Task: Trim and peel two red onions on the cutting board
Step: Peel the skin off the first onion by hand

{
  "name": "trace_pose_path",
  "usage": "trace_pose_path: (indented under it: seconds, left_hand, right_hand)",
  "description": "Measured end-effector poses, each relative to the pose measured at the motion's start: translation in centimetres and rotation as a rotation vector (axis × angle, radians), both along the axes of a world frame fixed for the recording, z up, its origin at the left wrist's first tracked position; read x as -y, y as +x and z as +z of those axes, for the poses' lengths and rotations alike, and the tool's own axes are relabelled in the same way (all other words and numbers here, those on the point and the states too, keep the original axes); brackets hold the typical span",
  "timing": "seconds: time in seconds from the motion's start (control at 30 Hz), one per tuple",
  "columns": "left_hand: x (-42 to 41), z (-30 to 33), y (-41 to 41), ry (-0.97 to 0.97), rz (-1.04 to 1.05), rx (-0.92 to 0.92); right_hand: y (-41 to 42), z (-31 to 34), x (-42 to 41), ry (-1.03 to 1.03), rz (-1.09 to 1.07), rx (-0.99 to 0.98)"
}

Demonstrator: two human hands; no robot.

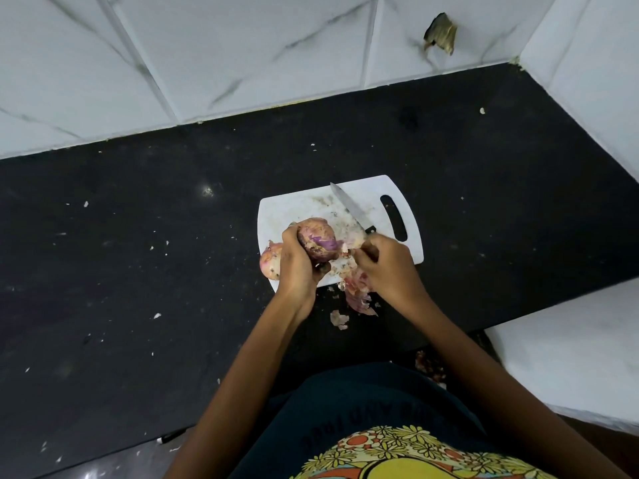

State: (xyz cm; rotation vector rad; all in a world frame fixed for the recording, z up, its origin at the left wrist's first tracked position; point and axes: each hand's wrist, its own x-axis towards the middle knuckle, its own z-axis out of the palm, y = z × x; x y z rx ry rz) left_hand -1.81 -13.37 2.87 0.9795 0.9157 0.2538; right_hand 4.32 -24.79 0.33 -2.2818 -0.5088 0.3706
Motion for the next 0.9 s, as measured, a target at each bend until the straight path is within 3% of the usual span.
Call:
trace_pose_path:
  seconds: [0.13, 0.2, 0.3, 0.47, 0.57, 0.7, 0.9]
  left_hand:
    - [0.1, 0.4, -0.1, -0.021, 0.013, -0.004]
    - [0.0, 0.3, -0.1, -0.022, -0.002, -0.004]
    - [-0.2, 0.4, -0.2, -0.037, -0.003, -0.002]
    - [-0.4, 0.5, -0.4, -0.156, -0.025, 0.042]
    - [-0.5, 0.5, -0.5, -0.194, -0.039, 0.05]
    - [-0.6, 0.3, -0.4, -0.093, -0.036, -0.016]
    - [0.1, 0.7, -0.4, 0.065, -0.063, -0.067]
  right_hand:
    - [0.5, 2.9, -0.6, 0.43, -0.066, -0.533]
    - [0.7, 3.9, -0.6, 0.435, 0.018, -0.629]
    - [0.6, 4.3, -0.5, 0.397, 0.104, -0.488]
    - [0.7, 2.5, -0.2, 0.353, -0.062, -0.4]
    - [0.6, 1.2, 0.3, 0.172, -0.047, -0.243]
    - [0.2, 0.8, 0.6, -0.08, 0.11, -0.068]
    - [0.3, 3.5, -0.3, 0.215, 0.003, -0.091]
